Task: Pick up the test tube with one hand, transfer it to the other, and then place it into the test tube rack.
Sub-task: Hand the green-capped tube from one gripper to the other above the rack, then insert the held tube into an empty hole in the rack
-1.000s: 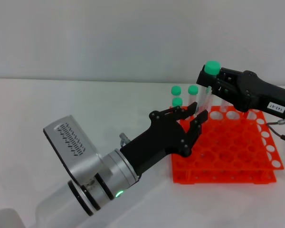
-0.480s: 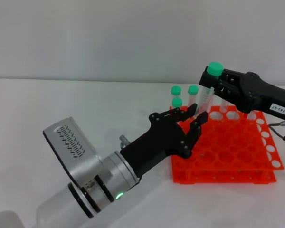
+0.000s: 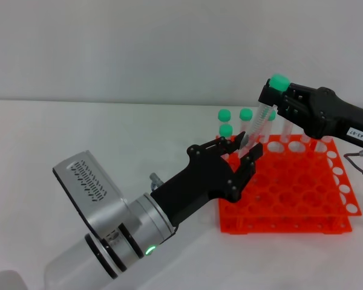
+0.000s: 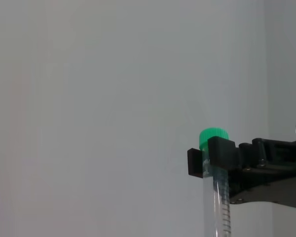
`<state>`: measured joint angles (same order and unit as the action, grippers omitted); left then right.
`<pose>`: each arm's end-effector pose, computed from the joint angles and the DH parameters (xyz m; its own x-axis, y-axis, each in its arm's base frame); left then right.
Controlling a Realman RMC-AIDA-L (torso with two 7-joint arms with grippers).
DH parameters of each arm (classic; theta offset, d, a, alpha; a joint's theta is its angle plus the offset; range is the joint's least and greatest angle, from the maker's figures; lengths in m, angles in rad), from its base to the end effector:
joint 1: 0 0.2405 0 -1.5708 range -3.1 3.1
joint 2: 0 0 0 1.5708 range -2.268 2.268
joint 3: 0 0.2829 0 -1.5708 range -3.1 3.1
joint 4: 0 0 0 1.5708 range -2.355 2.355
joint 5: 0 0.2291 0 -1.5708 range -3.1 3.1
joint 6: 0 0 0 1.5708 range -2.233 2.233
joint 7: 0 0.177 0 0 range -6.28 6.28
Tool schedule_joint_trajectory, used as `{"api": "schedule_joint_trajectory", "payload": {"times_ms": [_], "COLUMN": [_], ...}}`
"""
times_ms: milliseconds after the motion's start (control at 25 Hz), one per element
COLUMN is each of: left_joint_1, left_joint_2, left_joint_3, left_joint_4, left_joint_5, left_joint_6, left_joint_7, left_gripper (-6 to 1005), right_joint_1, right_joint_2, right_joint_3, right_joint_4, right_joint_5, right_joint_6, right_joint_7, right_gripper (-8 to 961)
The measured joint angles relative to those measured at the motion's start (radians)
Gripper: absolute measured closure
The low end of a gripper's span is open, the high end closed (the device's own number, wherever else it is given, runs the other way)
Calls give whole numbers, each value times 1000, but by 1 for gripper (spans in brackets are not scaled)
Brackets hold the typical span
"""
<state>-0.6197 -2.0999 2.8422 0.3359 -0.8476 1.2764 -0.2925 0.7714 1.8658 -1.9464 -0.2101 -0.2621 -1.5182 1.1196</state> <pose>-0.1920 0.3579 -0.1485 0.5861 -0.0701 0.8072 0.4749 -0.7775 -0.4123 0.1753 0.4282 -0.0160 0.4972 -0.1644 -0.8519 -0.3829 -0.9227 -0.0454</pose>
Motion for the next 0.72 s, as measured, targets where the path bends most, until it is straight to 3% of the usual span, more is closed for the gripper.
{"api": "schedule_joint_trajectory", "payload": {"times_ms": [360, 600, 720], "left_joint_1": [31, 146, 218], "left_joint_2": [-1, 6, 9], "left_joint_3": [0, -53, -124], "left_joint_4": [8, -4, -30], "left_joint_5": [-63, -98, -99], "left_joint_6": [-57, 40, 88], "left_joint_7": [-1, 5, 5], "left_gripper": [664, 428, 295], "right_joint_1": [0, -5, -10], "right_joint_2": [7, 25, 60], "right_joint_3": [60, 91, 111], "right_joint_4": [0, -23, -54], "right_joint_5": [2, 3, 1], "right_joint_6": [26, 147, 249], "right_joint_7": [-36, -96, -153], "right_gripper": [755, 756, 756]}}
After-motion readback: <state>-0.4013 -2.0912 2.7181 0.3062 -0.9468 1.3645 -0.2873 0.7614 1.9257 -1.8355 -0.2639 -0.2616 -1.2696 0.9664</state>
